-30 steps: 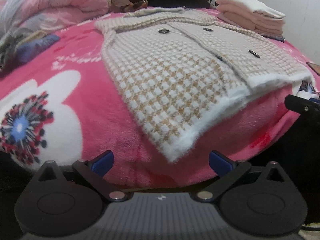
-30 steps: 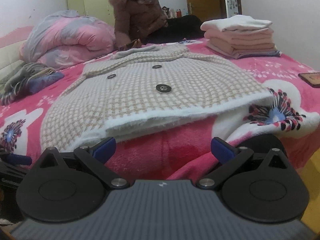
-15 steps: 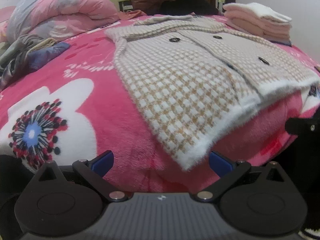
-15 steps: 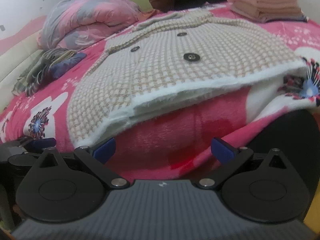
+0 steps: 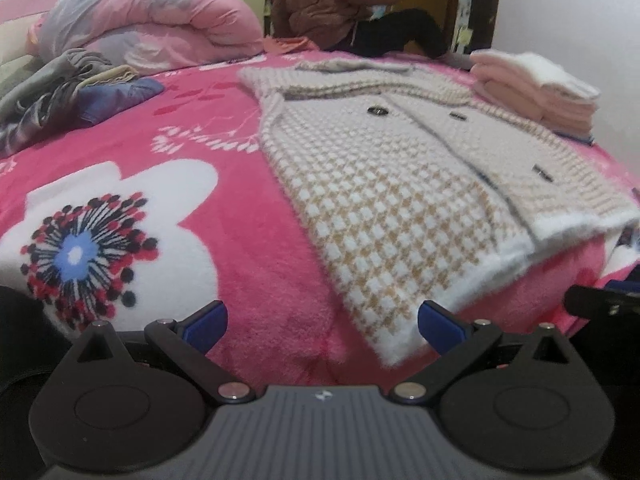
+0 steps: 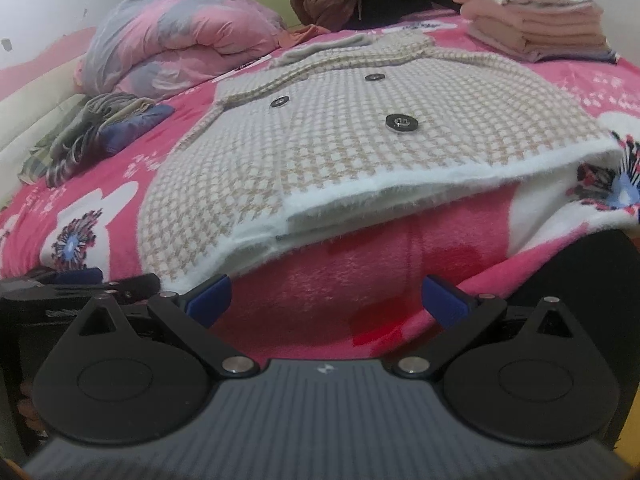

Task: Fold clothes

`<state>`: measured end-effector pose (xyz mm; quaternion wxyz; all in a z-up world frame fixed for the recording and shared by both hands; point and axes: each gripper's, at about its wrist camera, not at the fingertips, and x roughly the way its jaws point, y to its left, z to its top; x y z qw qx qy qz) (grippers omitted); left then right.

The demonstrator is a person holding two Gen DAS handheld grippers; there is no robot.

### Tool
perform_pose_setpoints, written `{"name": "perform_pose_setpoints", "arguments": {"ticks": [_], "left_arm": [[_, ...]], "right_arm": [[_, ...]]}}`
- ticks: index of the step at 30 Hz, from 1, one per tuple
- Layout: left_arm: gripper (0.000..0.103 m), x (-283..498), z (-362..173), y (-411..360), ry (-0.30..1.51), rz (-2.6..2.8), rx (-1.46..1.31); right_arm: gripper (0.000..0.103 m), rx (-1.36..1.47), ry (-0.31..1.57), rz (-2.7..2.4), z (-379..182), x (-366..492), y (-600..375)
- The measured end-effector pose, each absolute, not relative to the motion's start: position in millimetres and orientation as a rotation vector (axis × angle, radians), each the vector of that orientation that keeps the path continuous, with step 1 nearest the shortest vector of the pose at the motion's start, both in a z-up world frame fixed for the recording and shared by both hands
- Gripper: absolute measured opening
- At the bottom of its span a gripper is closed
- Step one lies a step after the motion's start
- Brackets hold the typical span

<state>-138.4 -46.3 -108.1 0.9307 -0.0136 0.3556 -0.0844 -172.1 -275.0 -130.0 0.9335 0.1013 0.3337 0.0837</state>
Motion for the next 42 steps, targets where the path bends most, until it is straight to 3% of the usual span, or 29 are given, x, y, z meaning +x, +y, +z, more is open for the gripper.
{"name": "perform_pose_setpoints", "arguments": {"ticks": [11,31,42], "left_arm": [[0.103,-137,-106,-43,0.696,-0.146,-0.059],[0.102,-134,-107,-59,0.677,-0.301,-0.076],[0.066,-122,-106,-51,0.741,-0.321,-0.130]], "right_arm": [[0.102,0.168,0.605,0.176,-124,-175,-270],[0.102,0.598,0.681,0.337,-139,-136,-294],[0.102,0.694,0.673,0.351,-146,-132,-302]]}}
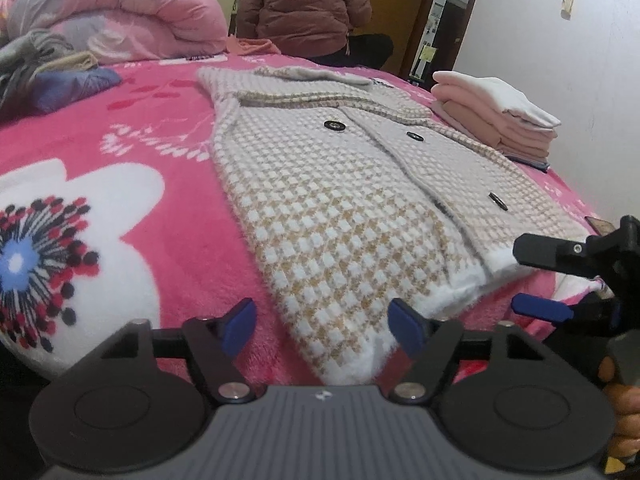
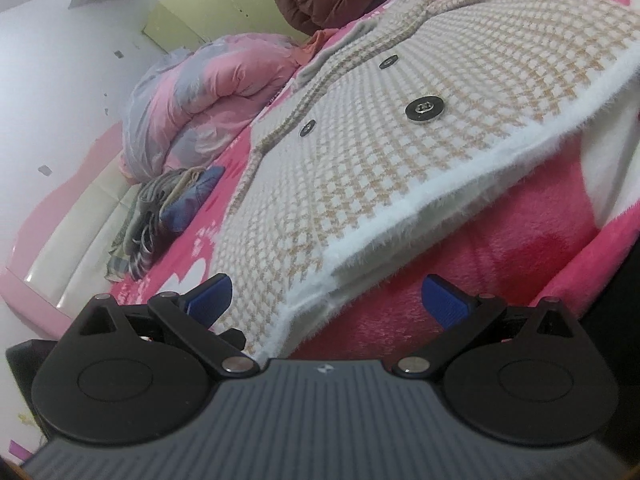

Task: Fold clothes
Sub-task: 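Grasp the coat hem with the left gripper while the right gripper grasps the other hem corner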

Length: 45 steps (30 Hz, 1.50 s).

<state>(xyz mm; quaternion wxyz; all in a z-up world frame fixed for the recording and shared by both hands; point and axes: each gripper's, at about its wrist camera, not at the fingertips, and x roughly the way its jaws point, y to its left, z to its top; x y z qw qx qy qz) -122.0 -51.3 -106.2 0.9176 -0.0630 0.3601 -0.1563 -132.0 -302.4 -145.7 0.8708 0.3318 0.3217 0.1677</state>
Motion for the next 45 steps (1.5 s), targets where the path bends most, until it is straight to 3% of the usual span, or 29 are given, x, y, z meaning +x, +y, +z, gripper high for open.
{"name": "perform_pose_setpoints", "arguments": {"ticks": [7,12,16,22,24,27,45], "left_arm": [[0.055,-123,-119,-49,0.811,-0.372,-0.188],[0.039,-121,-127,-42,0.847,-0.392,-0.264],[0.039,-120,-130,-36,0.852,-0.401,-0.325],[0.034,-115,-141,-33,0.905,-0.427,-0.396],[0.019,-115,-140,-32,0.894,-0.434,-0.401],[0.010,-119,-135,-31,0.863,-0.457,-0.403],[0.008,-134,-98,-13,0.724,-0.567,-0.512]], "right_arm": [[0.099,0.833,0.670,0.379,-155,-128,-310],[0.091,0.983,0.681,0.423,-170,-121,-311],[0.081,1.068,0.693,0.446,-177,-119,-312],[0.080,1.149,0.709,0.459,-189,-118,-312],[0.078,1.171,0.719,0.457,-194,-118,-311],[0.076,1.194,0.725,0.461,-199,-119,-310],[0.050,1.540,0.806,0.586,-247,-114,-279]]}}
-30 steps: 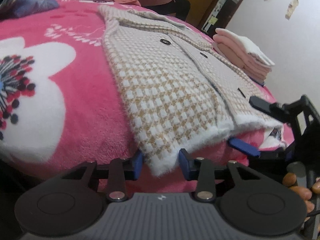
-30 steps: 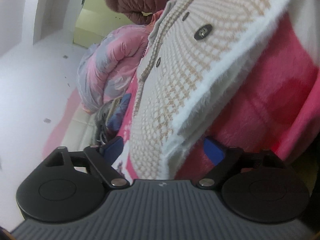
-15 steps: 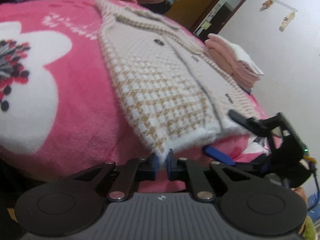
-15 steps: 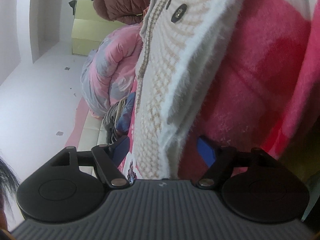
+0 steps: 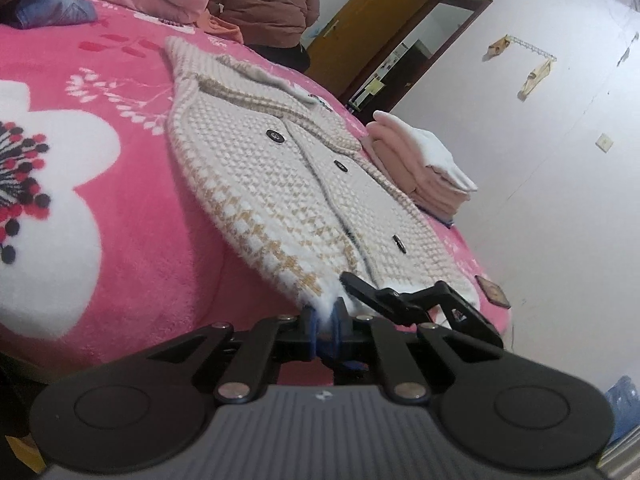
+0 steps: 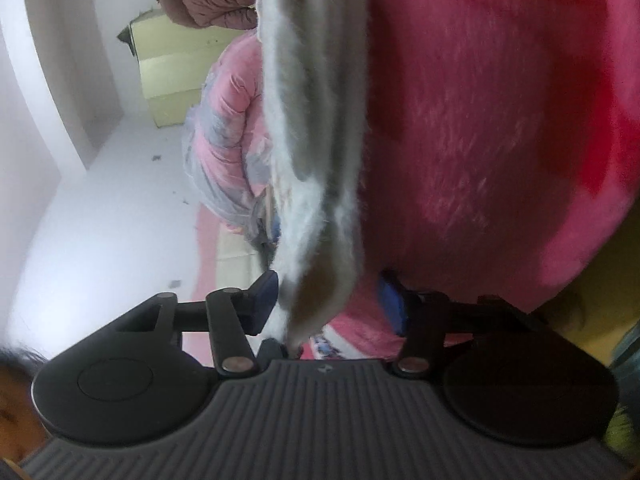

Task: Fold clothes

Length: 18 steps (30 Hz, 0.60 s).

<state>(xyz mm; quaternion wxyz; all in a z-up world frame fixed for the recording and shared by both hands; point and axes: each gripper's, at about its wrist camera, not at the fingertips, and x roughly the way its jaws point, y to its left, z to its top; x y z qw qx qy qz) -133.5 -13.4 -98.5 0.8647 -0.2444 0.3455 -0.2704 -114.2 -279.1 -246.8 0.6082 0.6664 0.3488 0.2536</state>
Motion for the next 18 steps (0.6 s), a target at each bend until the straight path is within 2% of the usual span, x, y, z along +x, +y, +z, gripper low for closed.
{"name": "perform_pose_setpoints", "arguments": {"ticks": [3,5,7,8,9,11,18], "left_arm": [[0.008,-133,-101,-10,0.730,-0.582,-0.528],[0.009,-132,-103,-8,0.735,-0.595,-0.540],[0.014,-131,-103,-3,0.738,-0.592,-0.565],[0.022,-130,-103,0,0.739,-0.590,-0.578],[0.026,-129,-103,3,0.741,-0.587,-0.591],[0.028,-125,-103,10,0.743,-0.571,-0.632],[0.029,-96,-116,16,0.825,-0.536,-0.752]], "right_arm": [[0.040,1.602,0.803,0.631,-251,-112,-272],[0.027,1.605,0.807,0.651,-250,-110,-268],[0.017,1.587,0.805,0.660,-247,-109,-266],[0.012,1.579,0.801,0.660,-246,-109,-266],[0.010,1.572,0.796,0.660,-244,-109,-265],[0.007,1.559,0.789,0.661,-242,-109,-266],[0.006,1.551,0.796,0.653,-238,-108,-261]]}}
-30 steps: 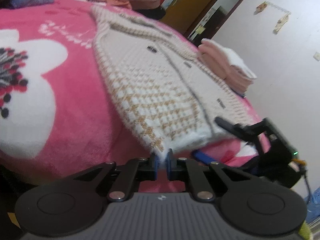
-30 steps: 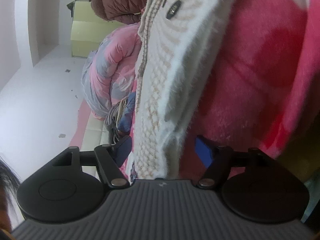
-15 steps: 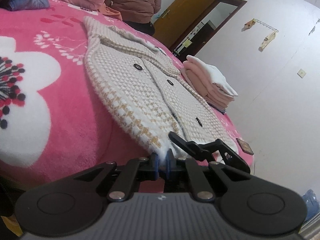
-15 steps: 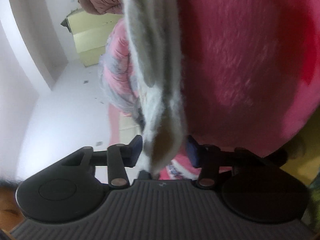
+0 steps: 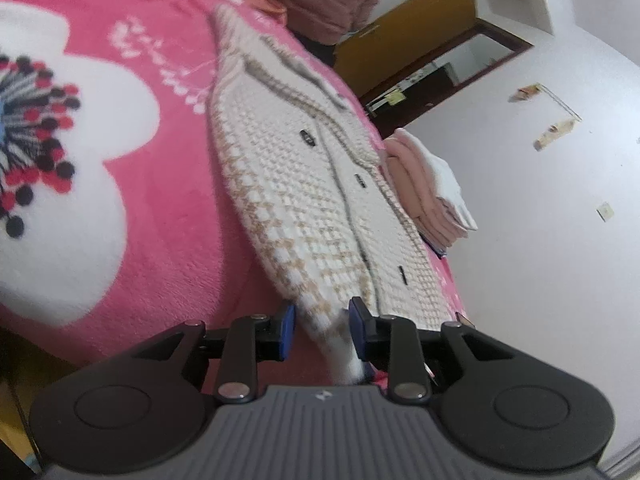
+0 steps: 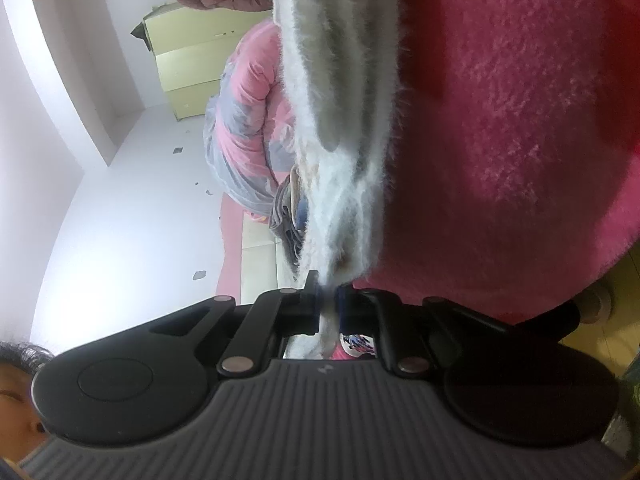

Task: Fold clothes

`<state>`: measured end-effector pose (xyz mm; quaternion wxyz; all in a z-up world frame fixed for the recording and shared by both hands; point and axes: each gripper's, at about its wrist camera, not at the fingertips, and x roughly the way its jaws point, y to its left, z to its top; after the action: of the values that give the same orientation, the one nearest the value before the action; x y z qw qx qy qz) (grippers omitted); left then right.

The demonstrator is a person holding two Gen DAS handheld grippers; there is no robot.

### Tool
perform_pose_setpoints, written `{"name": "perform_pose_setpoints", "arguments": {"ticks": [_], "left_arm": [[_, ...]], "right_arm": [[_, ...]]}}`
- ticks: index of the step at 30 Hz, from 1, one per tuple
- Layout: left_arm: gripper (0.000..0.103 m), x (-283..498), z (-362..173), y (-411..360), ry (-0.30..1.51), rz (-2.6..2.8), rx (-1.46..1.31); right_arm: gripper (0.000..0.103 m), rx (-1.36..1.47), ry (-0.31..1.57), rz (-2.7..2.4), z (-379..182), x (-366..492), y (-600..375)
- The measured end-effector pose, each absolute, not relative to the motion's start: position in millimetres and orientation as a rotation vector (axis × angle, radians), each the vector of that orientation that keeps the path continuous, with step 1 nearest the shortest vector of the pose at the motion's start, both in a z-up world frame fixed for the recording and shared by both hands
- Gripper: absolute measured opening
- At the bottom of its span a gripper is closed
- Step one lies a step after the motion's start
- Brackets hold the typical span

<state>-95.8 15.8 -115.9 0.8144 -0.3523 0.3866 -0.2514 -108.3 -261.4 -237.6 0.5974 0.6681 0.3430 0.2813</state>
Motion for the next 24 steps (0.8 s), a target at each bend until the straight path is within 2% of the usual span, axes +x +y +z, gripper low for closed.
{"name": "perform_pose_setpoints", "arguments": {"ticks": [8,24], "left_arm": [[0.029,-61,-132,2,0.943,-0.525,-0.784],[0.025,-55,-134,-12,0.981,-0.511,-0.716]], "right_arm": [[0.006,1.538,0.798,0.647,-230,-108,-254],[0.009,1.502,0.790,0.641,-222,-107,-260]]}}
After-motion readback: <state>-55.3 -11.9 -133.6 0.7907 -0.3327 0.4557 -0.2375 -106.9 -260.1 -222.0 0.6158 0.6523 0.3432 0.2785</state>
